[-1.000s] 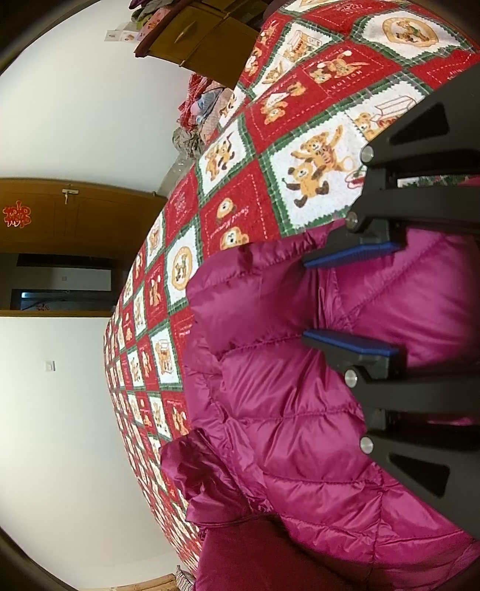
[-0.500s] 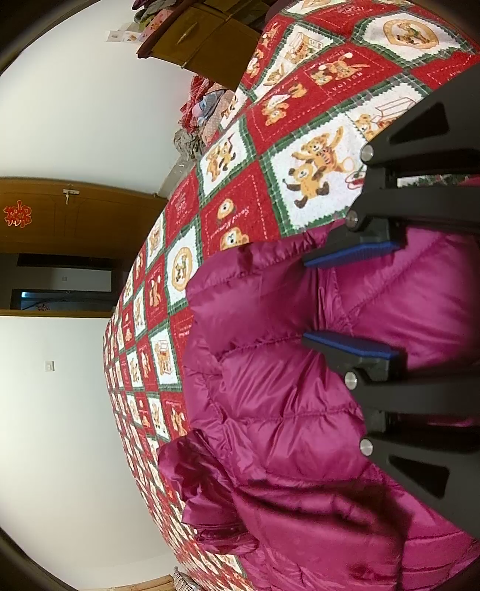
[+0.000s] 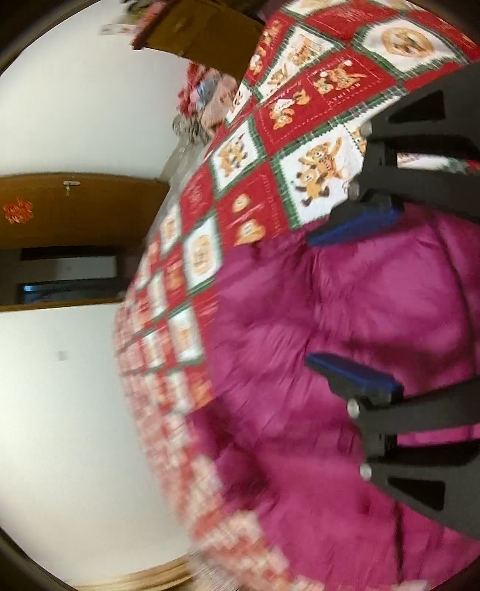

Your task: Fold large clothes

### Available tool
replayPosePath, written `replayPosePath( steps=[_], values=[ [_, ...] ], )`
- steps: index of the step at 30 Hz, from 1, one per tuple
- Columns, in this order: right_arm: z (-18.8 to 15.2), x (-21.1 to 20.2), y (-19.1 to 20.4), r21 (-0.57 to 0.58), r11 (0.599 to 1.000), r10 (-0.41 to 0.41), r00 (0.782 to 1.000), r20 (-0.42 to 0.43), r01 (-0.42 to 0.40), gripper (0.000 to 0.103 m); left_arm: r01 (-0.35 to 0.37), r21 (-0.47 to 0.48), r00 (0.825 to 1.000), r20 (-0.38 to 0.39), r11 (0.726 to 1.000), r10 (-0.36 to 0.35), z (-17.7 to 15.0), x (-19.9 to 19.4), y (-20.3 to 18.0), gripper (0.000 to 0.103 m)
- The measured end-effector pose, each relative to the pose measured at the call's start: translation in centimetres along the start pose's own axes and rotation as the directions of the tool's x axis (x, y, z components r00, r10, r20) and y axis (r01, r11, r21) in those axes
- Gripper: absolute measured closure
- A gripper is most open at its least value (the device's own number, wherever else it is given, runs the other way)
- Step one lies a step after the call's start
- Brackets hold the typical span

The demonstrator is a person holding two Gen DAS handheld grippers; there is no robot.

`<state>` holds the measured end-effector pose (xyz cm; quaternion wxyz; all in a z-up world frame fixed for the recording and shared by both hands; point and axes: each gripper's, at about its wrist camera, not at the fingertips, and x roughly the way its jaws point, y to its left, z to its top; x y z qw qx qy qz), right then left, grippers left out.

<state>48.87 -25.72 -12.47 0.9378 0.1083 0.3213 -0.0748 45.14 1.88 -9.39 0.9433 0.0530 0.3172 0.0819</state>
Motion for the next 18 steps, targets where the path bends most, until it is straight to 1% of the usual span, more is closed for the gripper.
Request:
replayPosePath(
  steps=[2,3,4,5,7,8,9,12,13,14,15,16,17,18],
  values=[
    [0.4,-1.6,0.8,0.041,0.994,0.101,0.995,0.019,-0.101,0.012,-0.017,-0.019,1.0,-0.021,1.0,0.017,-1.1,0.8,1.0,0.024],
    [0.5,-1.6,1.2,0.048,0.99,0.133,0.991,0.012,-0.133,0.01,-0.022,-0.031,0.999,-0.035,0.999,0.021,-1.6,1.2,1.5,0.024],
    [0.5,-1.3,1.9,0.06,0.981,0.186,0.982,-0.013,-0.185,0.009,-0.025,-0.047,0.999,-0.049,0.999,0.023,-2.2,1.6,2.1,0.024],
    [0.4,-0.8,2.5,0.066,0.976,0.212,0.976,-0.039,-0.209,0.009,-0.025,-0.073,0.998,-0.067,0.997,0.02,-3.0,2.1,2.9,0.024],
    [0.0,0.5,3.7,0.068,0.971,0.234,0.968,-0.09,-0.229,0.009,-0.034,-0.103,0.996,-0.088,0.994,0.025,-4.0,2.8,3.9,0.024],
    [-0.5,1.7,4.5,0.057,0.973,0.228,0.965,-0.132,-0.222,0.01,-0.039,-0.121,0.995,-0.099,0.992,0.027,-4.5,3.2,4.5,0.024],
    [-0.8,2.2,4.9,0.051,0.974,0.226,0.963,-0.148,-0.22,0.012,-0.041,-0.134,0.994,-0.105,0.99,0.027,-4.9,3.5,4.9,0.024],
    [-2.2,4.7,6.5,0.029,0.976,0.217,0.947,-0.238,-0.216,0.024,-0.054,-0.159,0.993,-0.112,0.986,0.036,-6.0,4.5,5.7,0.024],
    [-2.6,5.2,6.7,0.016,0.976,0.212,0.945,-0.247,-0.215,0.037,-0.057,-0.167,0.993,-0.116,0.984,0.038,-6.3,4.8,5.8,0.024],
    [-2.9,5.0,6.9,0.004,0.975,0.216,0.945,-0.247,-0.222,0.051,-0.054,-0.182,0.992,-0.121,0.982,0.032,-6.7,5.0,6.0,0.024],
    [-2.9,4.7,7.2,-0.015,0.971,0.228,0.942,-0.245,-0.239,0.059,-0.047,-0.198,0.991,-0.129,0.979,0.022,-6.9,5.3,6.2,0.024],
    [-3.0,4.3,7.4,-0.032,0.97,0.225,0.944,-0.241,-0.24,0.071,-0.045,-0.21,0.99,-0.137,0.977,0.016,-7.0,5.5,6.4,0.024],
    [-2.8,3.8,7.5,-0.057,0.971,0.215,0.95,-0.227,-0.233,0.076,-0.044,-0.216,0.989,-0.144,0.975,0.013,-7.1,5.6,6.5,0.024],
    [-2.6,3.1,7.5,-0.078,0.969,0.215,0.954,-0.208,-0.235,0.078,-0.04,-0.22,0.989,-0.15,0.975,0.006,-7.1,5.8,6.6,0.024]
  ],
)
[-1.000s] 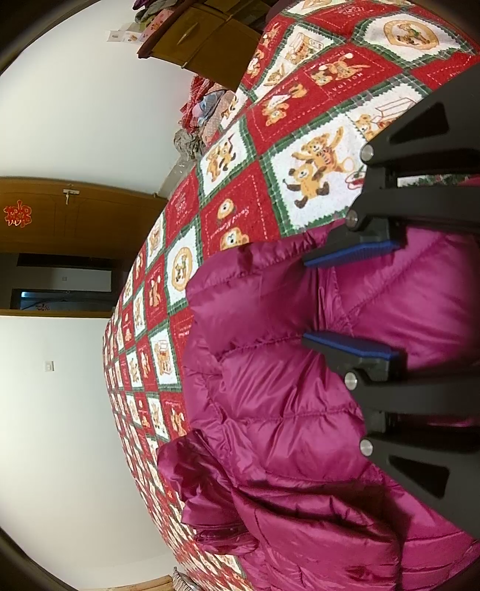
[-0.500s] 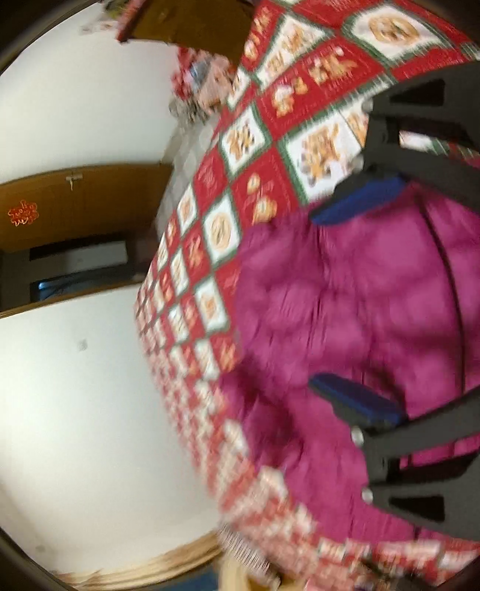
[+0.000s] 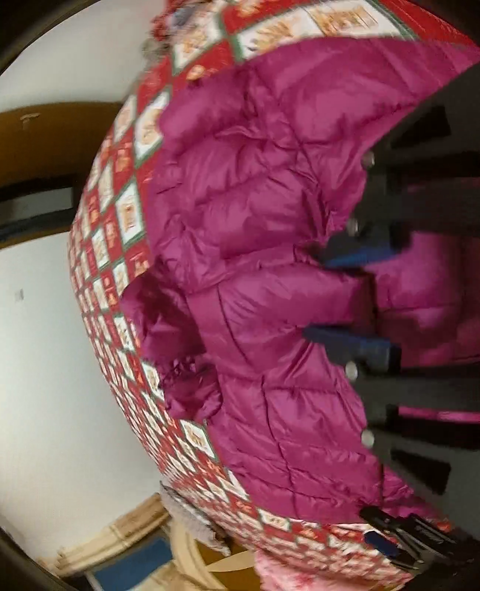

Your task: Fold large clothes

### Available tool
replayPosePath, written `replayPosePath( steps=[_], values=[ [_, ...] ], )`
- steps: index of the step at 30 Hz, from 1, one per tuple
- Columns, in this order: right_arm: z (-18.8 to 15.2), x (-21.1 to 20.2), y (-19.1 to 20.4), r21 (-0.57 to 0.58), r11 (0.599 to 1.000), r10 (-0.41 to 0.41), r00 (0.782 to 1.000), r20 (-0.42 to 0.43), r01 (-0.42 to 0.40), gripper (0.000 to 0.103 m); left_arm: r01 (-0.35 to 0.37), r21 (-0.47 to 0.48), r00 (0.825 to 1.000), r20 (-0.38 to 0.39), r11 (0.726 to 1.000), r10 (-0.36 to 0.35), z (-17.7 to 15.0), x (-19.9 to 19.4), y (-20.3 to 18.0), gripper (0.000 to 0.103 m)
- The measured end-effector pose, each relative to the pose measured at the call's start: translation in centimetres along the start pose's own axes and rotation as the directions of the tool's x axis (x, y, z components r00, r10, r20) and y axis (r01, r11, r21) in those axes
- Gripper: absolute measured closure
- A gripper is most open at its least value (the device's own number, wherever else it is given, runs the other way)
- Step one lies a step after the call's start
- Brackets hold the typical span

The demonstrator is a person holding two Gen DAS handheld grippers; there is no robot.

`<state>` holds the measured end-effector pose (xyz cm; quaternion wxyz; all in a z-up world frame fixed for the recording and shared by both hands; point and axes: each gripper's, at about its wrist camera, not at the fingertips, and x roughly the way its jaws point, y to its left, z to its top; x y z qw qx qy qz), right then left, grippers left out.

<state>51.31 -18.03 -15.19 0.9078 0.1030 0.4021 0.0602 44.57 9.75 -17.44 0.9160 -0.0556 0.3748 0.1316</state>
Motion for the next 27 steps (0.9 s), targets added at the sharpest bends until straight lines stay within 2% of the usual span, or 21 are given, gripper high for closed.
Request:
replayPosePath(
  steps=[3,6,8,14,19,24,26,27],
  values=[
    [0.3,-1.7,-0.2,-0.03,1.0,0.002,1.0,0.027,-0.001,0.082,0.011,-0.011,1.0,-0.006,1.0,-0.011,0.0,0.1,0.2,0.024],
    [0.2,-2.1,-0.9,-0.061,0.997,-0.05,0.998,0.035,0.052,0.083,0.017,-0.008,1.0,-0.006,1.0,-0.017,0.2,-0.3,0.1,0.024],
    [-0.1,-1.4,-1.4,-0.081,0.992,-0.097,0.995,0.03,0.099,0.083,-0.004,0.014,1.0,-0.006,1.0,0.004,0.5,-0.8,-0.2,0.024],
    [-0.7,0.1,-2.7,-0.062,0.985,-0.159,0.987,0.021,0.16,0.083,-0.038,-0.025,0.998,0.052,0.999,0.039,4.6,-2.2,-0.6,0.024],
    [-1.2,0.6,-2.9,-0.059,0.986,-0.154,0.988,-0.003,0.154,0.082,-0.132,0.002,0.99,0.044,0.991,0.131,8.9,1.3,-4.0,0.024],
    [-1.5,0.8,-4.0,-0.045,0.992,-0.12,0.992,-0.029,0.118,0.083,-0.228,0.061,0.974,0.029,0.972,0.226,7.9,5.9,-5.2,0.024],
    [-1.6,0.9,-4.3,-0.051,0.993,-0.107,0.994,-0.029,0.106,0.083,-0.23,0.067,0.973,0.009,0.971,0.23,6.9,7.3,-4.9,0.024],
    [-1.7,1.0,-4.2,-0.059,0.993,-0.107,0.994,-0.027,0.106,0.083,-0.209,0.057,0.978,-0.009,0.976,0.21,6.4,8.0,-4.6,0.024]
  ],
)
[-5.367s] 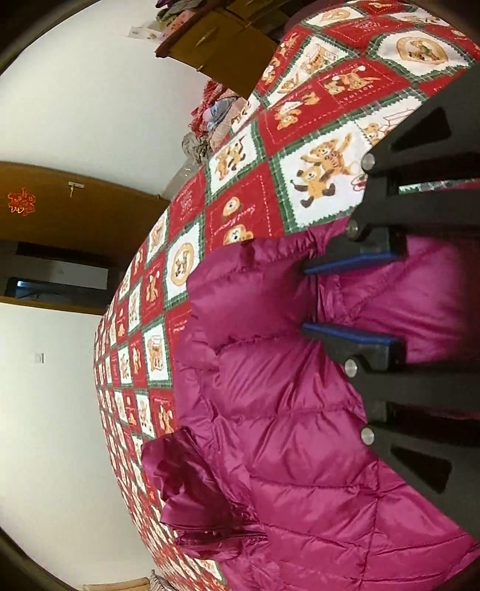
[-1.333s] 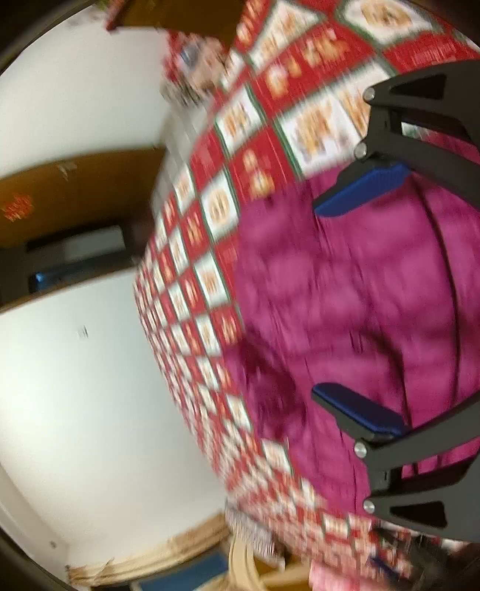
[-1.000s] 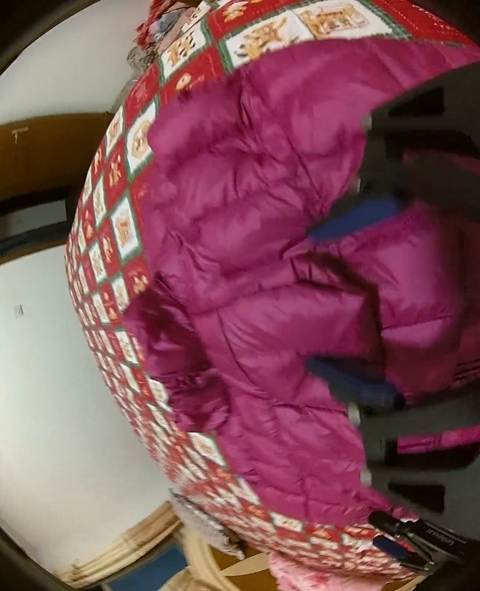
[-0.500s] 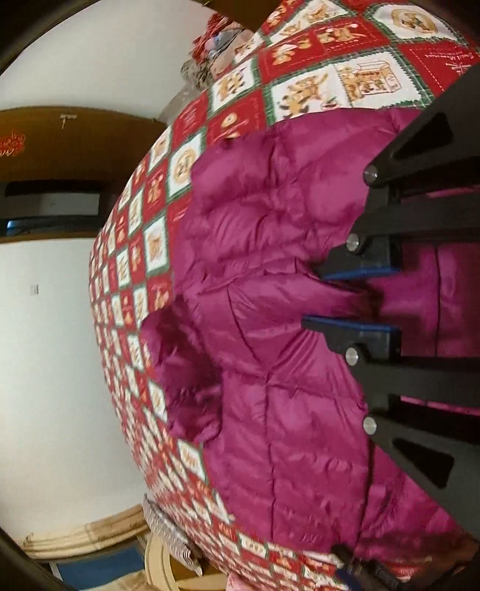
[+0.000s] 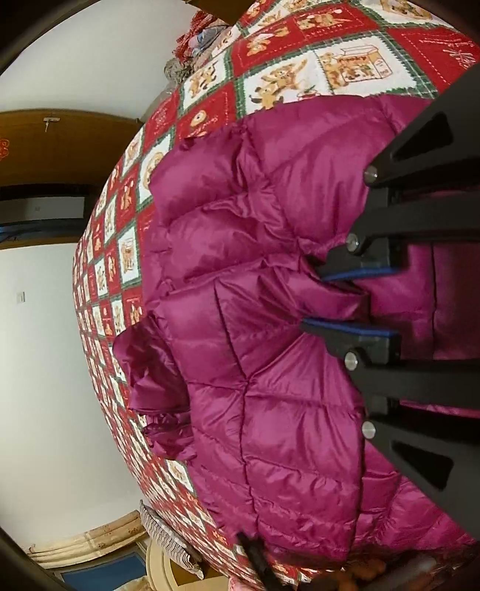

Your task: Fold large clothes

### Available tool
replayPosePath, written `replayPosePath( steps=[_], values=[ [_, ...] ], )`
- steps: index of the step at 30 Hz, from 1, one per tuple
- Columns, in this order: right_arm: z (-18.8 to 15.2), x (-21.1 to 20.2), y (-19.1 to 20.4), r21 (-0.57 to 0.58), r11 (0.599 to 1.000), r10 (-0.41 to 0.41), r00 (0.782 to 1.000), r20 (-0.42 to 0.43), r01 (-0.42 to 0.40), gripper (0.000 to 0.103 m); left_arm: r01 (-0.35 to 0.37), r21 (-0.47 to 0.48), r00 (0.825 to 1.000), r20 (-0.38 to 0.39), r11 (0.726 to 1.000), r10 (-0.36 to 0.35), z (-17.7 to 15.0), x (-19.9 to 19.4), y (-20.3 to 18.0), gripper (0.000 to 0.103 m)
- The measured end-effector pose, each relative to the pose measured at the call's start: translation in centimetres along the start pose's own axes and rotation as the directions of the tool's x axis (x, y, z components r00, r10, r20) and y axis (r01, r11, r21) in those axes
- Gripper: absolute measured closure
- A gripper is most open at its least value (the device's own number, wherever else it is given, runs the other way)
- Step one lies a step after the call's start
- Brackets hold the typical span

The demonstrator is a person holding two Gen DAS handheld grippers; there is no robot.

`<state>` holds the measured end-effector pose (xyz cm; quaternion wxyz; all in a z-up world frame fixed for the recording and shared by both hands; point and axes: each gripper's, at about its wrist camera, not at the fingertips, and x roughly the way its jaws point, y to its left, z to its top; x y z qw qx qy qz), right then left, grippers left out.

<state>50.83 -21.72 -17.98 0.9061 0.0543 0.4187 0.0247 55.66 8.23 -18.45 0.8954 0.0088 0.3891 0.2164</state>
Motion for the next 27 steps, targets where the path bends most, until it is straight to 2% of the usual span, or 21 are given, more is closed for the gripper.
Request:
replayPosePath(
  steps=[2,9,11,12,13,14,15,18,20,23,27],
  values=[
    [0.0,0.2,0.3,-0.026,1.0,-0.013,1.0,0.006,0.013,0.083,0.02,-0.019,1.0,-0.018,1.0,-0.02,0.0,0.6,0.3,0.024],
    [0.1,0.1,0.2,-0.036,0.999,0.002,1.0,0.003,-0.002,0.079,-0.016,-0.005,1.0,-0.003,1.0,0.016,-0.4,0.6,-0.3,0.02],
    [0.3,-0.9,-0.1,-0.04,0.999,-0.002,1.0,-0.025,0.001,0.067,-0.013,-0.029,1.0,-0.004,0.999,0.013,-0.4,0.5,0.1,0.018],
    [0.6,-1.4,-0.3,-0.034,0.999,-0.01,1.0,-0.026,0.01,0.063,-0.007,-0.042,1.0,-0.003,0.999,0.007,-0.4,0.4,0.3,0.018],
    [0.9,-2.4,-0.6,-0.021,0.999,-0.026,1.0,-0.011,0.026,0.054,0.008,-0.06,1.0,0.003,0.998,-0.008,-0.5,0.3,0.6,0.018],
    [1.7,-3.8,-1.0,0.0,0.999,-0.047,0.998,0.033,0.047,0.046,0.029,-0.093,1.0,0.01,0.995,-0.028,-0.5,0.1,1.2,0.018],
    [2.6,-4.8,-1.0,0.013,0.998,-0.065,0.996,0.067,0.064,0.043,0.041,-0.118,0.999,0.014,0.992,-0.039,-0.6,0.1,1.6,0.018],
    [5.7,-5.6,0.0,0.014,0.998,-0.065,0.993,0.094,0.064,0.042,0.082,-0.172,0.996,0.037,0.982,-0.076,-0.7,-0.2,2.6,0.018],
    [8.7,-4.3,1.8,0.005,0.999,-0.038,0.996,0.082,0.038,0.037,0.098,-0.188,0.995,0.051,0.977,-0.09,-0.7,-0.4,2.8,0.018],
    [12.3,-1.0,4.2,0.016,0.999,-0.032,0.998,0.047,0.032,0.035,0.12,-0.2,0.992,0.067,0.972,-0.108,-0.8,-0.6,2.9,0.018],
    [15.0,2.7,6.8,0.044,0.999,-0.018,1.0,0.007,0.017,0.033,0.131,-0.211,0.991,0.065,0.969,-0.12,-0.9,-0.4,3.1,0.018]
  ],
)
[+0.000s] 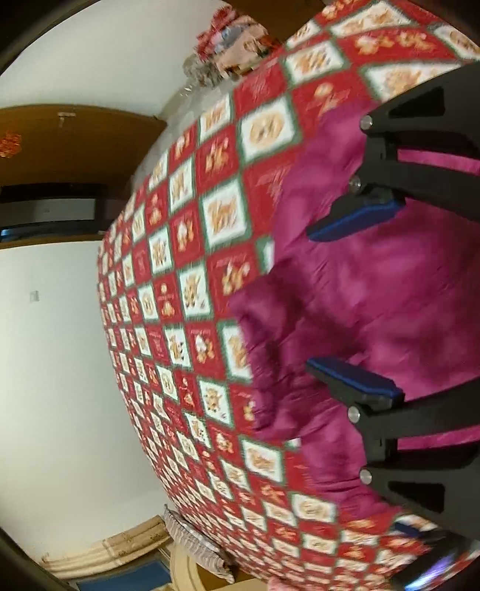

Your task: Fold large clothes

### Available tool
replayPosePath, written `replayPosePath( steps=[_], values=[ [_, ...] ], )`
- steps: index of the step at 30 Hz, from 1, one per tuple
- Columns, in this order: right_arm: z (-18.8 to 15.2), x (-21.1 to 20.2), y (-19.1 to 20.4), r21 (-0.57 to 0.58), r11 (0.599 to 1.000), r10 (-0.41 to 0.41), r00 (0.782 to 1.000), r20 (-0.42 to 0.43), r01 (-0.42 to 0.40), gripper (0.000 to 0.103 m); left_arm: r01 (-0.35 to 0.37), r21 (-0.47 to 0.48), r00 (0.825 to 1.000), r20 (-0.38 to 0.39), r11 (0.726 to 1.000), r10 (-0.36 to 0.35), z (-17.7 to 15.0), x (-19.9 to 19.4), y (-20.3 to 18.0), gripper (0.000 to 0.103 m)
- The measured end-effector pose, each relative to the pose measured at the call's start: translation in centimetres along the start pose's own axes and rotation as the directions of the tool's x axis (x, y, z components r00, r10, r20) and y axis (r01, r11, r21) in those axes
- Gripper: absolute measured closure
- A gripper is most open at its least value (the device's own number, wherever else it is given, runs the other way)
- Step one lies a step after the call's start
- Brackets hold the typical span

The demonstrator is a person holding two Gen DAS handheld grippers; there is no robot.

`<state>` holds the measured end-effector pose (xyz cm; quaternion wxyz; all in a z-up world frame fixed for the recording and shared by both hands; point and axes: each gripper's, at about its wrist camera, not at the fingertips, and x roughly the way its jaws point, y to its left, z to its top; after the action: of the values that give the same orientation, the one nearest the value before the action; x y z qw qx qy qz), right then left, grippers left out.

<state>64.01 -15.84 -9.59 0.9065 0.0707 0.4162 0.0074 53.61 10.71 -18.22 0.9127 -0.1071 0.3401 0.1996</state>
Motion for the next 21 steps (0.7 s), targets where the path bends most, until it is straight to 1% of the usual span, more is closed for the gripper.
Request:
replayPosePath(
  steps=[2,5,7,8,9,10,11,13,17,21],
  values=[
    [1.0,2.2,0.9,0.016,1.0,-0.01,1.0,-0.026,0.011,0.025,0.008,-0.007,1.0,-0.002,1.0,-0.008,0.0,0.1,0.1,0.018],
    [1.5,4.7,1.1,0.036,0.999,-0.027,0.996,-0.089,0.03,0.025,0.014,-0.012,1.0,-0.004,1.0,-0.014,0.0,0.2,0.3,0.018],
    [1.5,5.8,0.8,0.043,0.999,-0.012,0.992,-0.124,0.017,0.026,0.017,-0.013,1.0,-0.008,1.0,-0.017,0.0,0.3,0.3,0.018],
    [1.2,6.2,0.5,0.043,0.999,-0.007,0.989,-0.149,0.013,0.037,0.019,-0.014,1.0,-0.009,1.0,-0.019,0.0,0.3,0.3,0.018],
    [0.9,6.4,0.2,0.044,0.999,-0.001,0.986,-0.166,0.008,0.046,0.02,-0.014,1.0,-0.01,1.0,-0.02,-0.1,0.4,0.3,0.018],
    [0.6,6.4,-0.2,0.046,0.999,0.006,0.985,-0.174,0.002,0.059,0.021,-0.015,1.0,-0.01,1.0,-0.021,-0.1,0.4,0.4,0.018],
    [0.5,6.2,-0.7,0.049,0.999,0.005,0.985,-0.173,0.003,0.069,0.02,-0.014,1.0,-0.01,1.0,-0.02,0.0,0.4,0.3,0.018],
    [-0.1,5.3,-1.8,0.045,0.999,-0.011,0.987,-0.162,0.018,0.082,0.02,-0.014,1.0,-0.01,1.0,-0.02,-0.1,0.4,0.3,0.018],
    [-1.4,4.1,-3.8,0.04,0.998,-0.041,0.987,-0.153,0.047,0.088,0.022,-0.016,1.0,-0.01,1.0,-0.022,-0.1,0.5,0.4,0.018],
    [-3.8,5.0,-5.8,0.05,0.994,-0.085,0.981,-0.172,0.095,0.091,0.027,-0.017,1.0,-0.015,0.999,-0.028,-0.2,0.7,0.4,0.018]
  ],
)
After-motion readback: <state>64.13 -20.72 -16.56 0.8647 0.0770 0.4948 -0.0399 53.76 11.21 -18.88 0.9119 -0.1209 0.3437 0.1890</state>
